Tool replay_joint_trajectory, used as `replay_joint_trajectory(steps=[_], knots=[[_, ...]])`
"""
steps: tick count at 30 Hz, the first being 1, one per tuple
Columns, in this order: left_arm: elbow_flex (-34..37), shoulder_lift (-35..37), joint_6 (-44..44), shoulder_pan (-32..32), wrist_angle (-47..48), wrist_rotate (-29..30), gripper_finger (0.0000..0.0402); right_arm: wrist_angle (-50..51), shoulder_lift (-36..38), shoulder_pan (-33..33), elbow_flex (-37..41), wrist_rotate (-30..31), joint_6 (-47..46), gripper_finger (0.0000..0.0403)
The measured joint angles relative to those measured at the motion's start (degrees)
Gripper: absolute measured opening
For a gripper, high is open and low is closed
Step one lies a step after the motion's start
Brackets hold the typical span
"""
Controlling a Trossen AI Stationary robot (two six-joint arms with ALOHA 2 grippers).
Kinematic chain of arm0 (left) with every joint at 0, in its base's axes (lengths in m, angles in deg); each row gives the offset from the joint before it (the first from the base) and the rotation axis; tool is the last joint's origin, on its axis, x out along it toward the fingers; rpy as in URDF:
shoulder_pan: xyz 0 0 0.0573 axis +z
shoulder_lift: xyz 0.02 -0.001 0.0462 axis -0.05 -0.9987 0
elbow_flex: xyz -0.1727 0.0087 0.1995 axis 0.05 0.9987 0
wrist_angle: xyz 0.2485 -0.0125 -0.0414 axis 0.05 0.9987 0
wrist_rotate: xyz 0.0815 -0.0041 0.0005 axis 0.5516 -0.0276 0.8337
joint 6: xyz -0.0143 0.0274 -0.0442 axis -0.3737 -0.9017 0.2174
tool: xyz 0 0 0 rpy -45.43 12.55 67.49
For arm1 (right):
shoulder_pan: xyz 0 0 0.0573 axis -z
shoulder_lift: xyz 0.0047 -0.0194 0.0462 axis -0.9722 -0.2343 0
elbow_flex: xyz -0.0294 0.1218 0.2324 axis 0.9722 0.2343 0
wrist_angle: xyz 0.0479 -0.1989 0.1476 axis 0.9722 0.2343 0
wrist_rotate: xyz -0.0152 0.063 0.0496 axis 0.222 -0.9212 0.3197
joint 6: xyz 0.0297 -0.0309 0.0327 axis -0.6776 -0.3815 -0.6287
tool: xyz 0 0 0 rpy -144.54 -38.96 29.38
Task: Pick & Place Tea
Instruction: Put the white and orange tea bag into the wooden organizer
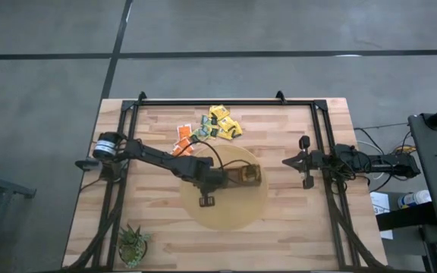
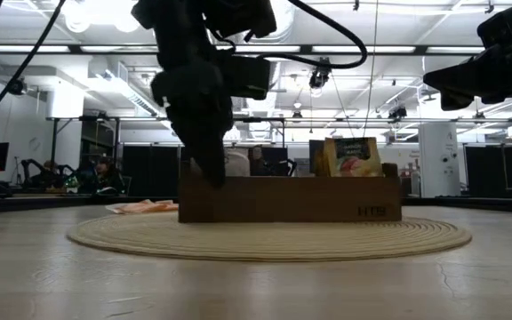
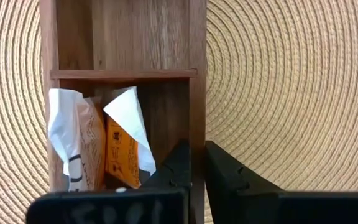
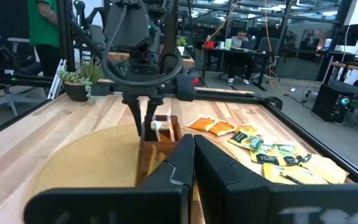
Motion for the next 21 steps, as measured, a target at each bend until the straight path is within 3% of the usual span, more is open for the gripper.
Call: replay_joint_trajectory(steps=[12,21], knots=[[0.00,0.34,2.37,-1.18,5.91,-0.20,0.0024,0.00,0.02,0.02,0.00,0.00,0.00,0.0008],[-1.95,0.22,3.52,-1.18,8.40,-0.55,0.0062,0.02,0.07,0.02,0.00,0.00,0.00,0.0008]])
